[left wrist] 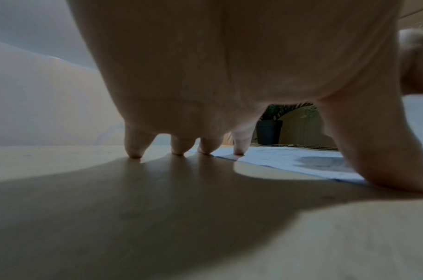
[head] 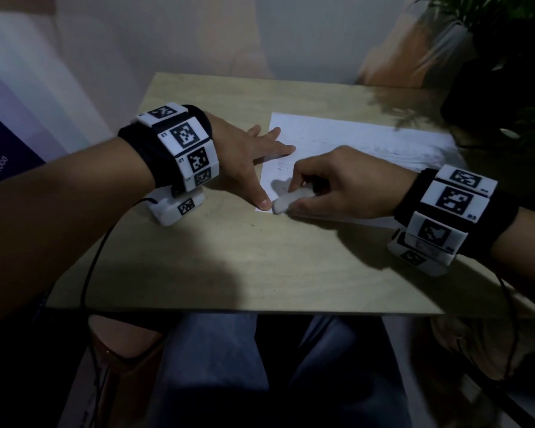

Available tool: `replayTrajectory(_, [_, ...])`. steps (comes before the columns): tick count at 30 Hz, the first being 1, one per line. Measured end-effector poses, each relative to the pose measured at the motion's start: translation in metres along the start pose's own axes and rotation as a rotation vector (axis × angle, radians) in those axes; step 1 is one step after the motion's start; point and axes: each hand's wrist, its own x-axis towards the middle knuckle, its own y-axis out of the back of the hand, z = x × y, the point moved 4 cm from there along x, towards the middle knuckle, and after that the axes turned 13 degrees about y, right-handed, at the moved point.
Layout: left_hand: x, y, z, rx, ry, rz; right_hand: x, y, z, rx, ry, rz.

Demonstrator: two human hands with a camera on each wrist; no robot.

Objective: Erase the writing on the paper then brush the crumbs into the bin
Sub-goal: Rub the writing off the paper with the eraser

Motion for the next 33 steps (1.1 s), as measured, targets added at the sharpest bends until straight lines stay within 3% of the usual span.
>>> replayTrajectory(4, [0.002, 0.0, 0.0, -0.021, -0.027, -0.006, 0.001, 0.006, 0.003, -0.102, -0.028, 0.113])
replayTrajectory(8, [0.001, 0.0, 0.0, -0.014, -0.004, -0.012, -0.002, -0.001, 0.0, 0.028, 0.021, -0.015])
replayTrajectory(12, [0.0, 0.0, 0.001, -0.018, -0.012, -0.003, 0.0, 0.005, 0.01, -0.007, -0.085, 0.039])
replayTrajectory(17, [-0.001, 0.0, 0.001, 0.003, 0.003, -0.001, -0.003, -0.001, 0.004, 0.038, -0.034, -0.048])
replayTrajectory(21, [-0.002, 0.001, 0.001, 0.0, -0.001, 0.003, -0.001, 0.005, 0.007, -0.027, -0.08, 0.025])
replayTrajectory(26, [-0.001, 0.0, 0.0, 0.014, 0.0, 0.014, -0.002, 0.001, 0.006, 0.026, -0.033, -0.038])
replayTrajectory(30, [-0.001, 0.0, 0.0, 0.007, -0.009, 0.017, 0.001, 0.009, 0.017, -0.086, -0.124, 0.114])
replayTrajectory(33, [0.001, 0.0, -0.001, 0.012, -0.012, 0.021, 0.0, 0.005, 0.011, 0.009, -0.075, 0.017])
